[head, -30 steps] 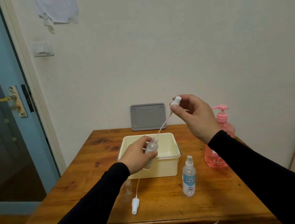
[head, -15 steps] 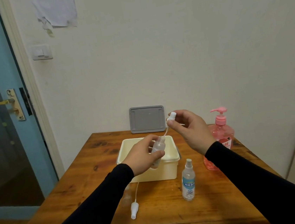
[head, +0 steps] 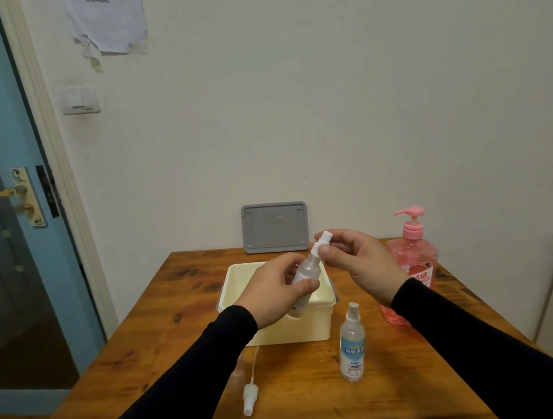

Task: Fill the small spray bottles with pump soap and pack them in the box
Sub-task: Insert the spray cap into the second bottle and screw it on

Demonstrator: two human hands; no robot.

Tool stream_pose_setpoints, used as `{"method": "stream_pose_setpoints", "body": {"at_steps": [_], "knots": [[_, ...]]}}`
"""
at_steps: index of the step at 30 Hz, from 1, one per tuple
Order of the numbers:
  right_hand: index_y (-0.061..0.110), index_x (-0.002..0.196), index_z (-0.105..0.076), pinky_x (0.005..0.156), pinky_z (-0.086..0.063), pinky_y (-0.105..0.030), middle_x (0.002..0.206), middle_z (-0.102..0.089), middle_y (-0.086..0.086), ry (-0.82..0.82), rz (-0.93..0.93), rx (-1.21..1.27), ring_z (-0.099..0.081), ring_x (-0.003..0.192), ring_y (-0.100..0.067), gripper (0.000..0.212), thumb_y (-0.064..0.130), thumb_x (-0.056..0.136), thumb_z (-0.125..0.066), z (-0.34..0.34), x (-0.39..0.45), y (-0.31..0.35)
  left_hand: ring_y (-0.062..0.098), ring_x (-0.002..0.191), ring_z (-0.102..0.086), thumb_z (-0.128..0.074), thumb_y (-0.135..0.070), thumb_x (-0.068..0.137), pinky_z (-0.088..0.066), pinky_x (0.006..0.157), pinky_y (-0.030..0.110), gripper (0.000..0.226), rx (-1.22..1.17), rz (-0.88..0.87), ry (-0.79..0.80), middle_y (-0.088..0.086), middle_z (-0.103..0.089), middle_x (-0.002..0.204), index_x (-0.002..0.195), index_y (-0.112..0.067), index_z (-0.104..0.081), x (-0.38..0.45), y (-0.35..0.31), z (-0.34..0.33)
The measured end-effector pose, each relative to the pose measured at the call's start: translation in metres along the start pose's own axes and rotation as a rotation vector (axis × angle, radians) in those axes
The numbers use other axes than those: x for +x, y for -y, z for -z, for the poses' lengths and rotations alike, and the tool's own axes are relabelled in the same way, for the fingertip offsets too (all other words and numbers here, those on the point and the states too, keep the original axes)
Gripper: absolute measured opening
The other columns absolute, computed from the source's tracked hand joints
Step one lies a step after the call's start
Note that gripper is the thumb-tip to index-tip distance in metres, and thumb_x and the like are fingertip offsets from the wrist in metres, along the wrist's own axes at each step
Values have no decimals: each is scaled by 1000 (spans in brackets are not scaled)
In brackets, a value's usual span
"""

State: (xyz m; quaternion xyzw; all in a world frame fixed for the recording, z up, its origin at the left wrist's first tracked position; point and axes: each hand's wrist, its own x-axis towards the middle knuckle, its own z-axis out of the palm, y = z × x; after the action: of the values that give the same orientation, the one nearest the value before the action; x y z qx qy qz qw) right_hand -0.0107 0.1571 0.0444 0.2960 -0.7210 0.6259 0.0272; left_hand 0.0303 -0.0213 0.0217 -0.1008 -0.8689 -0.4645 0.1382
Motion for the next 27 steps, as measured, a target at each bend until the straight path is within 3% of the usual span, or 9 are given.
{"method": "stream_pose_setpoints", "body": {"at_steps": [9, 13, 17, 21, 27], "knots": [[19, 113, -64, 93, -50, -42, 105, -71, 0, 42, -1, 13, -66, 101, -15, 30, 28, 85, -67, 1, -1, -5, 1, 91, -57, -64, -43, 85, -45, 66, 12, 35, 10, -9, 16, -24, -58, 100, 118, -39, -53, 2, -4, -2], [22, 102, -65, 85, -54, -34, 95, -72, 3, -46, -3, -41, -67, 90, -10, 29, 35, 77, -74, -1, 2, -9, 1, 90, -57, -64, -41, 85, -45, 65, 12, 30, 28, -22, 9, -24, -58, 97, 113, -41, -52, 1, -4, -3], [21, 91, -63, 73, -53, -28, 85, -70, 1, -137, -15, -40, -67, 81, -14, 33, 43, 71, -78, -6, 3, -15, 3, 94, -57, -64, -42, 85, -50, 73, 18, 35, 7, -38, 20, -19, -60, 105, 119, -38, -54, 0, -3, -6], [20, 94, -67, 78, -55, -34, 91, -72, -3, -89, -28, 96, -68, 89, -20, 31, 41, 74, -76, -8, 6, -13, 3, 93, -60, -64, -41, 86, -53, 76, 21, 33, -32, -53, 39, -18, -63, 104, 117, -38, -56, 0, -7, -8], [12, 100, -68, 73, -54, -29, 97, -71, -13, -19, -84, 368, -68, 93, -28, 35, 34, 75, -77, -13, 6, -9, -1, 89, -61, -63, -38, 87, -52, 73, 18, 26, -73, -66, 26, -18, -65, 99, 112, -38, -56, 1, -14, -9]]}}
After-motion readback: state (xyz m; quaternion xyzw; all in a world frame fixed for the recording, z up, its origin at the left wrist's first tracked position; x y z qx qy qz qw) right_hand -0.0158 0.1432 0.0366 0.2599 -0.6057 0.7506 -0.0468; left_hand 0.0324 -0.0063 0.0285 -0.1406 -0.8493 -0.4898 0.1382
